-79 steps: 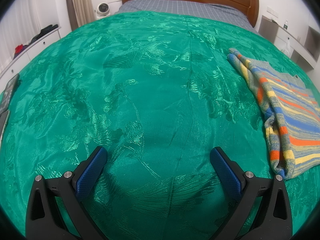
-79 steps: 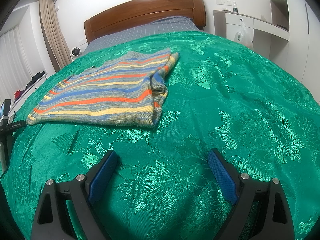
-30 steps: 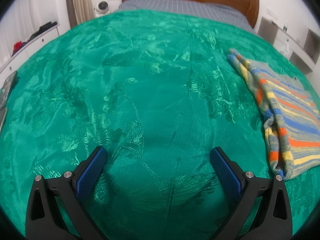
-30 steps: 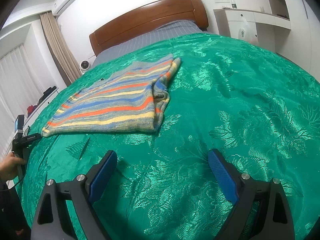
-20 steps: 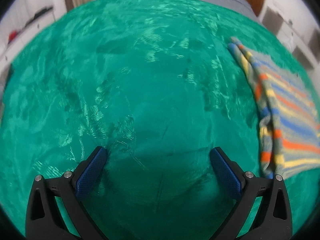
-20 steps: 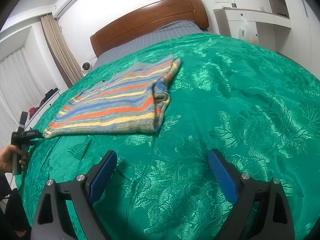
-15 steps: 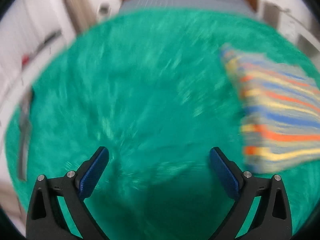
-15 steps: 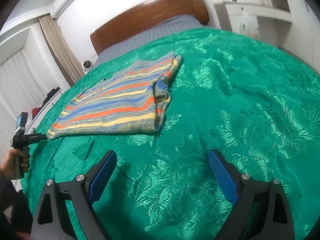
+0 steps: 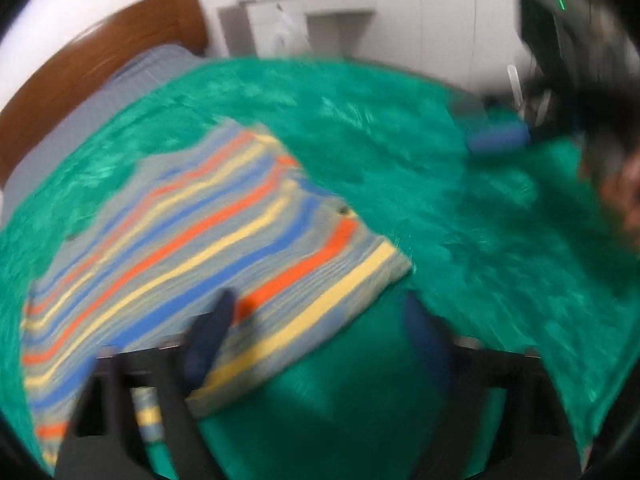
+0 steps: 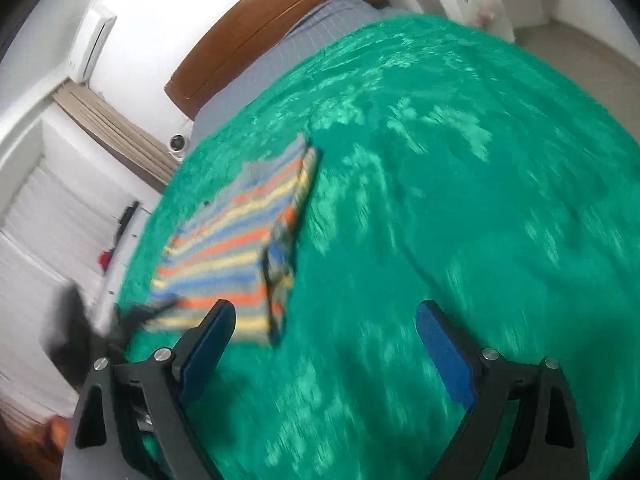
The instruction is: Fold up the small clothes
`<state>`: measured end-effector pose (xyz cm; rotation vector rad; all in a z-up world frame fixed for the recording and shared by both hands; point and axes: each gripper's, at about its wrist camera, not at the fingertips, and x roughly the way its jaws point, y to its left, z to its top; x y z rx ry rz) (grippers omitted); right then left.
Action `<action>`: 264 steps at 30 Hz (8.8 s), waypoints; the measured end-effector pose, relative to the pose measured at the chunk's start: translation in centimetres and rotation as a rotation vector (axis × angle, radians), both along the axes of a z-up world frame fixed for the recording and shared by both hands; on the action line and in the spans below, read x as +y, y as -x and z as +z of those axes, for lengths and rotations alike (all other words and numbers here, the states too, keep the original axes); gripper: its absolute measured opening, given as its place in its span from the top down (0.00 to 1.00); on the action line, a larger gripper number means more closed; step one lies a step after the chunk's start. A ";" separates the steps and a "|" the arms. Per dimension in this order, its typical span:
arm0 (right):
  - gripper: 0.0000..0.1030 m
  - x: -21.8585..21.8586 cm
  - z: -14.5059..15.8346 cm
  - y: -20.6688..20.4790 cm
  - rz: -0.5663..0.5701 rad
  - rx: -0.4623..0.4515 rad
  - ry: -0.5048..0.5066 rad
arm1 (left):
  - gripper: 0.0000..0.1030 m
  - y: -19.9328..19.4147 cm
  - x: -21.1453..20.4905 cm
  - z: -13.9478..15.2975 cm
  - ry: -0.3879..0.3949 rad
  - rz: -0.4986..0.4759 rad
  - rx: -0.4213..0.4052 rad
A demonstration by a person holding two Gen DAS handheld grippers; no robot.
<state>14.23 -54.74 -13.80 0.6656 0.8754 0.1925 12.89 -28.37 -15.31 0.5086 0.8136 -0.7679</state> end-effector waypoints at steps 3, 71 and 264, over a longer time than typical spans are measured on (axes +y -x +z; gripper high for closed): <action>0.11 -0.8 0.0 -4.5 0.047 0.017 -0.088 | 0.62 -0.6 -1.5 -0.6 -0.008 -0.001 -0.035; 0.33 32.9 -3.2 -10.1 0.542 0.001 0.404 | 0.37 -10.5 35.4 -1.0 0.284 0.732 0.264; 0.01 35.0 18.3 16.0 0.158 -0.096 0.655 | 0.00 14.7 31.8 18.3 0.130 0.828 -0.092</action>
